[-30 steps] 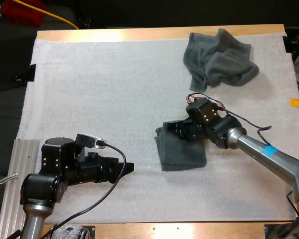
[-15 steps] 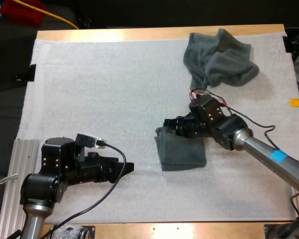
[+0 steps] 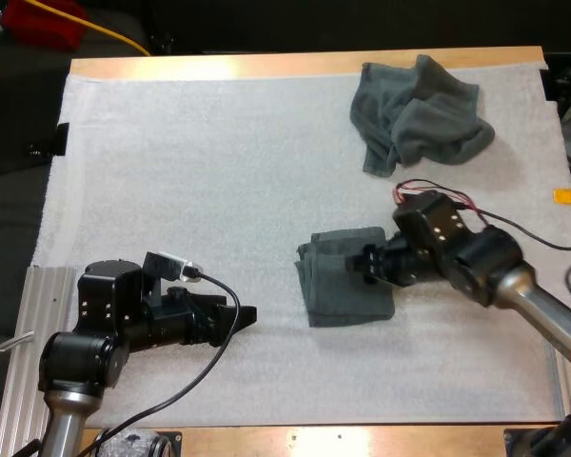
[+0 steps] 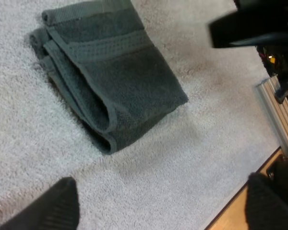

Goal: Pick towel from pile, fold and stack

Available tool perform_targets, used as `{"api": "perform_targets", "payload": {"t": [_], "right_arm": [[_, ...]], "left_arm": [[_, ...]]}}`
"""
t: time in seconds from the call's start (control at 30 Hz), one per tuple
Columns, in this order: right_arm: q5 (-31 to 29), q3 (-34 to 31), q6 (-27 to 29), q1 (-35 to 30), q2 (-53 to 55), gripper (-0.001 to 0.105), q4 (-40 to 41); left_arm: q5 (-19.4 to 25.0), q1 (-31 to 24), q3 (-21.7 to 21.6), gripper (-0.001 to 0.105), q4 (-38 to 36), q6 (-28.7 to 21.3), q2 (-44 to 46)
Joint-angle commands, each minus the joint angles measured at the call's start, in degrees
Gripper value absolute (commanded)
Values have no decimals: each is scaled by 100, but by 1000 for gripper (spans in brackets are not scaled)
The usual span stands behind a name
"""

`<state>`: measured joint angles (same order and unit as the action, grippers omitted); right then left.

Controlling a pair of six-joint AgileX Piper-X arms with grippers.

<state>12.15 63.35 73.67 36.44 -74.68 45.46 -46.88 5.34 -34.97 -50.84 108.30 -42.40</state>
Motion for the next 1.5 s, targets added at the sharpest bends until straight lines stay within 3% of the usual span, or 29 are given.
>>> {"api": "perform_targets", "payload": {"t": [0.0,0.2,0.37,0.7,1.03,1.47], "right_arm": [[-68,-10,134,-25,204,57,279],[-187,-10,158,-25,894,59,863],[-209,-10,158,-25,1427,72,1016],[-338,-10,158,-25,1912,71,1016],[-338,-10,158,-25,1916,71,1016],[-338,-10,158,-25,1916,71,1016]], "left_arm": [[-53,29,-26,71,51,50,28],[-12,29,-26,71,90,115,-51],[-12,29,-26,71,266,369,-399],[342,33,-26,71,600,554,-1089],[1126,956,-26,71,1746,1251,-1849],[1127,1662,-26,71,3197,2180,-3411]]}}
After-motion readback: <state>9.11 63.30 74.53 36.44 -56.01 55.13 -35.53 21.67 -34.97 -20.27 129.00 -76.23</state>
